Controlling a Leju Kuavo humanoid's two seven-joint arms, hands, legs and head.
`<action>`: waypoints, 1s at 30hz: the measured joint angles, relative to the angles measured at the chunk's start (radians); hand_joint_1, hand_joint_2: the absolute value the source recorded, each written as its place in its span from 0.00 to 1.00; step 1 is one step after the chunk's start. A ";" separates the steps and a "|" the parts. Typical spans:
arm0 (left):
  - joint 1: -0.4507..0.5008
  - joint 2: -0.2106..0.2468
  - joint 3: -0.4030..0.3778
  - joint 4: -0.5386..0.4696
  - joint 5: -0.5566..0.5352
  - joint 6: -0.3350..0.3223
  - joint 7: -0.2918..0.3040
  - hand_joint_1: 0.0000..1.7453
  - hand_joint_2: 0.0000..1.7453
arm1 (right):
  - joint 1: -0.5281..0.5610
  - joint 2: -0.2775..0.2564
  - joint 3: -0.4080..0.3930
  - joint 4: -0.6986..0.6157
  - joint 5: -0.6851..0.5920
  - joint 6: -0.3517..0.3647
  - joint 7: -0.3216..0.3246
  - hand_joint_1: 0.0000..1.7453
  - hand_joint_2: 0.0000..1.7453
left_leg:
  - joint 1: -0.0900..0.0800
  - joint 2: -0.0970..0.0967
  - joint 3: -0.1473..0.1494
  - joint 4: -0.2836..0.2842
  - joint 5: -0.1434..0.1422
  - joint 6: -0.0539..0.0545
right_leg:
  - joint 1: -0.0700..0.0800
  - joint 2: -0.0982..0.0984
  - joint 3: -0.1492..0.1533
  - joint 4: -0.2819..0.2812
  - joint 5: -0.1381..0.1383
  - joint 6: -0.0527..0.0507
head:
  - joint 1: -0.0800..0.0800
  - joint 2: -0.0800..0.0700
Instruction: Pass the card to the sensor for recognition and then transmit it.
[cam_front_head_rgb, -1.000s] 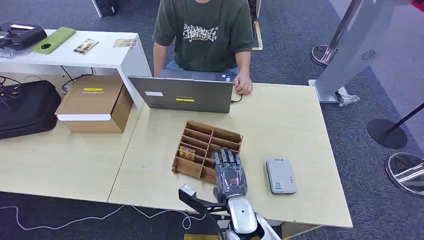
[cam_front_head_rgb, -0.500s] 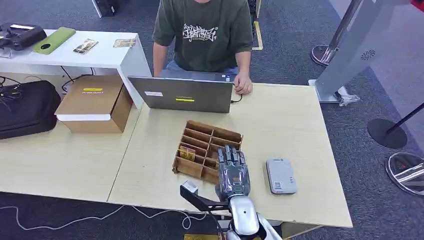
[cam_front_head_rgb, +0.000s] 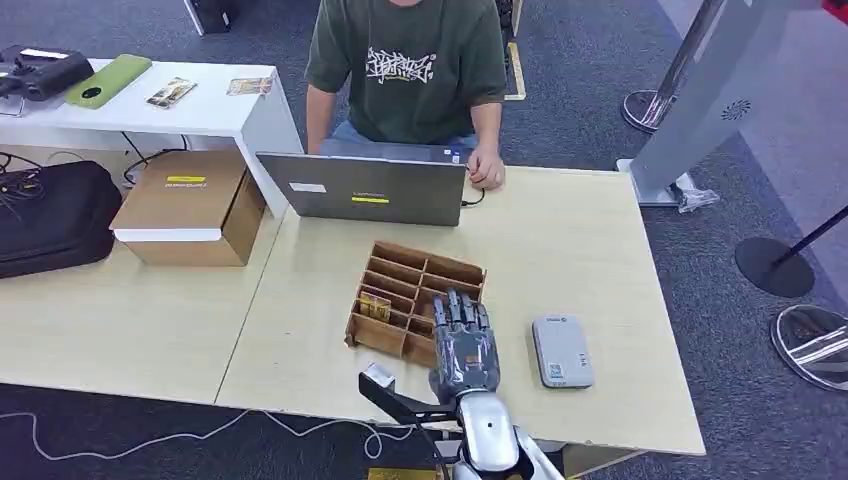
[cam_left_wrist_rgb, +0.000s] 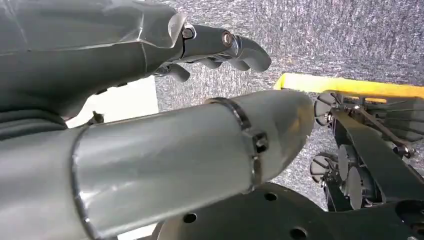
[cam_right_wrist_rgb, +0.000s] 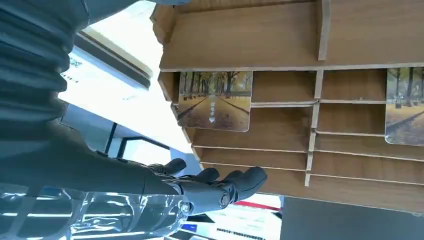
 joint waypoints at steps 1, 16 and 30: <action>0.000 0.000 0.000 0.000 0.000 0.001 0.000 0.00 0.00 | 0.000 0.000 0.000 0.000 0.000 0.004 0.000 0.00 1.00 | 0.000 0.000 0.000 0.000 0.000 0.000 | 0.000 0.000 0.000 0.000 0.000 0.000 | 0.000 0.000; 0.000 0.000 0.024 0.000 0.000 0.005 0.002 0.00 0.00 | -0.001 0.000 0.012 -0.003 0.000 0.053 0.021 0.00 1.00 | 0.000 0.000 0.000 0.000 0.000 0.000 | 0.000 0.000 0.000 0.000 0.000 0.000 | 0.000 0.000; 0.000 0.000 0.024 0.000 0.000 0.007 0.001 0.00 0.00 | 0.003 -0.006 0.016 -0.023 0.000 0.011 0.034 0.08 1.00 | 0.000 0.000 0.000 0.000 0.000 0.000 | 0.000 0.000 0.000 0.000 0.000 0.000 | 0.000 0.000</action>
